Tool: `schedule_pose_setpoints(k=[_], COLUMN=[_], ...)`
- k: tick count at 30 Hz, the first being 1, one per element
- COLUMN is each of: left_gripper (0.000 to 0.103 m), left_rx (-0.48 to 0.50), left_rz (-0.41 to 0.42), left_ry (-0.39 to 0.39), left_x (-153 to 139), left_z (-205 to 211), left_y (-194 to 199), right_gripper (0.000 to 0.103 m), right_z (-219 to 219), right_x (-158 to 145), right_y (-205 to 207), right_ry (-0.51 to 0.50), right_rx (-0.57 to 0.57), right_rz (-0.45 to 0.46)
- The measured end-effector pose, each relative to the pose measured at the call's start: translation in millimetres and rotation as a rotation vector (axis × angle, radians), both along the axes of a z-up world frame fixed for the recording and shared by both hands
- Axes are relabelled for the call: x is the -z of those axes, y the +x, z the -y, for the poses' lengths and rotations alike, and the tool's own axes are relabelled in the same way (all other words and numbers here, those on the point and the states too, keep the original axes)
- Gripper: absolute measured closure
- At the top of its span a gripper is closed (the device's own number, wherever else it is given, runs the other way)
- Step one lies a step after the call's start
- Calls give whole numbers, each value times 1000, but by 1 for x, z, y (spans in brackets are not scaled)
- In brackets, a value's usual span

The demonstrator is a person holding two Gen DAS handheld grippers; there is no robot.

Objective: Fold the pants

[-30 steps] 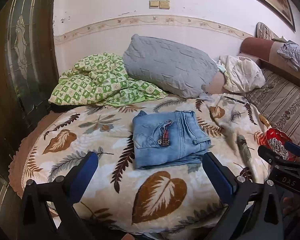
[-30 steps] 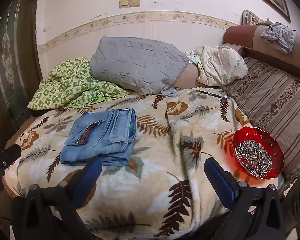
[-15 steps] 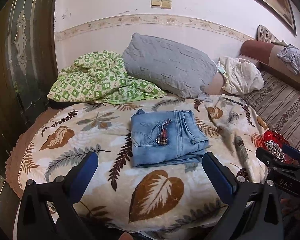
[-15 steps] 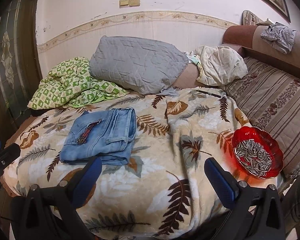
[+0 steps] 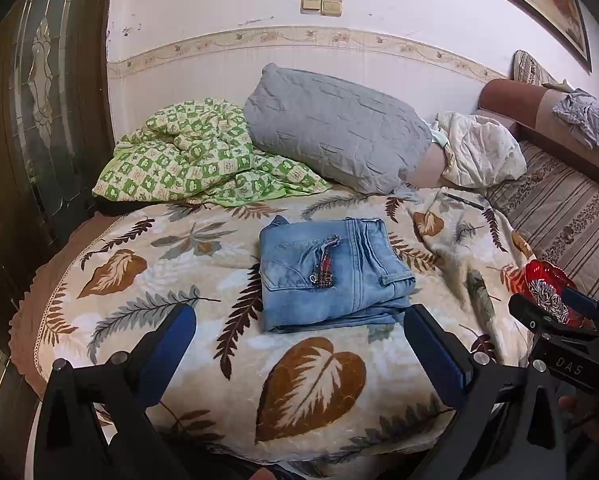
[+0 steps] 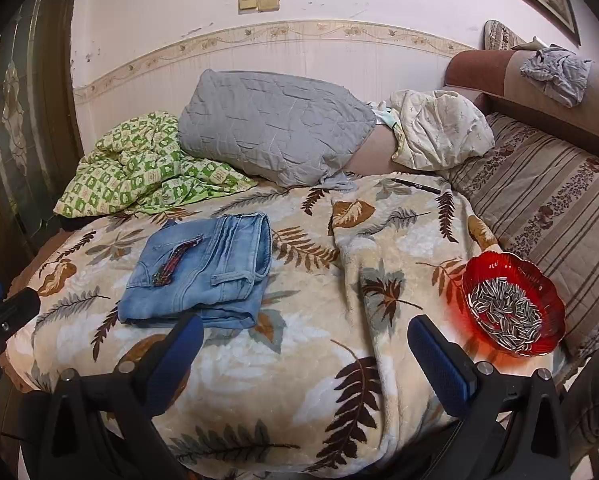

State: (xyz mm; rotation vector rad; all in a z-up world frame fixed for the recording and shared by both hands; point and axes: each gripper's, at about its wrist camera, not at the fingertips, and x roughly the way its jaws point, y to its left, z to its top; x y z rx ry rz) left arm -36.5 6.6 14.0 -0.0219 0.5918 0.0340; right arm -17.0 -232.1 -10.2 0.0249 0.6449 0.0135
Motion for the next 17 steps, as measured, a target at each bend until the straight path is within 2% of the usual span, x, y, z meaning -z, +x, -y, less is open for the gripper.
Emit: schedule_pose_setpoints(k=[7, 14, 17], left_gripper=[0, 0, 0], left_rx=[0, -12, -24], left_rz=[4, 36, 36], left_ry=[-9, -104, -100], left_x=[-1, -5, -6], left_z=[0, -6, -7], left_y=[-1, -6, -7], right_gripper=[0, 0, 0], right_z=[1, 1, 1], right_x=[0, 0, 0], right_y=[0, 0, 0], right_ry=[-2, -1, 0], right_rx=[2, 0, 0], right_rz=[-1, -2, -2])
